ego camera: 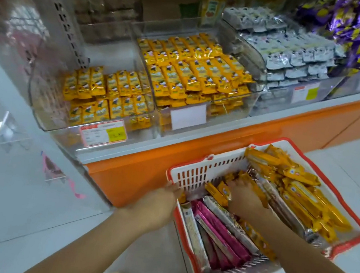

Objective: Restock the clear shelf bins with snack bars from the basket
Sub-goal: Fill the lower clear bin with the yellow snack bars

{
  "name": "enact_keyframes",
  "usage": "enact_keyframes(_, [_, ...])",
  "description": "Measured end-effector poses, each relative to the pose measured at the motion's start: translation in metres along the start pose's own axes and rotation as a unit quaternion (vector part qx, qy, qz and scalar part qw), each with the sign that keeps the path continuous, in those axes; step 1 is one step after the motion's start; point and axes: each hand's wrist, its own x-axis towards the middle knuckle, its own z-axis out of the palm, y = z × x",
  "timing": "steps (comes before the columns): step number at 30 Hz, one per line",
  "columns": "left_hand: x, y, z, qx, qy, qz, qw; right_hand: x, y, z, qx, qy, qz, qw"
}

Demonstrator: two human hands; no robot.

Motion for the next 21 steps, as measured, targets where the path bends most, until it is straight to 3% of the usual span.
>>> enact_keyframes(4, [0.013,-0.009,0.014,-0.002,-0.070,0.012,0.997,0.026,-0.015,0.002,-0.031,-0.041,-0.020,0.998])
enact_keyframes(11, [0.022,-0.009,0.018,-0.035,-0.096,-0.006,0.995,0.063,-0.031,0.009,-0.052,-0.177,0.070,0.980])
enact_keyframes(21, [0.027,-0.003,0.013,-0.013,-0.103,-0.027,0.994,0.049,-0.030,0.028,0.050,-0.119,0.127,0.983])
